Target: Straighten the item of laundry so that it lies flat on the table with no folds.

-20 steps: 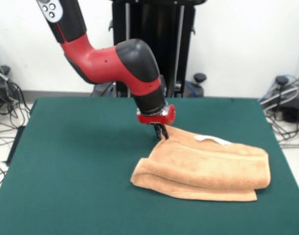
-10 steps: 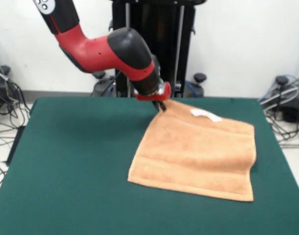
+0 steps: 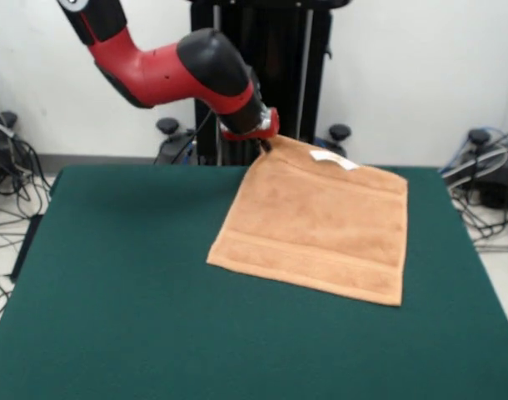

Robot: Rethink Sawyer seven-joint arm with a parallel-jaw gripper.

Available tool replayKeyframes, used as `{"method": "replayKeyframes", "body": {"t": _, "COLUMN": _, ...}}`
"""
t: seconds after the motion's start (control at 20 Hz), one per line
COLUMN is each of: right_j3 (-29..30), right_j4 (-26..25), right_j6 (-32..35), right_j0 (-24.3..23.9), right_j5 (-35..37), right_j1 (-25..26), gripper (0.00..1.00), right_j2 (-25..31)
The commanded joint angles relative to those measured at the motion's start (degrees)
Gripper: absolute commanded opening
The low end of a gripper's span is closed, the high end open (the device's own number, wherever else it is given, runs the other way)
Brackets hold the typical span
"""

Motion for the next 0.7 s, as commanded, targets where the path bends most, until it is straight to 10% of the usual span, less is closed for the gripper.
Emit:
{"method": "replayKeyframes", "body": {"t": 0.05, "right_j3": -9.2, "right_j4": -9.8, "right_j6": 2.5, "right_j0": 4.4, "right_j5": -12.3, "right_j1": 5.7, "gripper": 0.00, "right_j2": -4.7}}
{"method": "replayKeyframes", "body": {"t": 0.2, "right_j3": -15.5, "right_j4": -6.9, "right_j6": 14.7, "right_j0": 17.7, "right_j5": -36.6, "right_j1": 9.5, "gripper": 0.00, "right_j2": -15.8}}
{"method": "replayKeyframes", "body": {"t": 0.7, "right_j3": -15.5, "right_j4": -1.3, "right_j6": 7.6, "right_j0": 15.6, "right_j5": -32.7, "right_j1": 9.9, "gripper": 0.00, "right_j2": -13.7}}
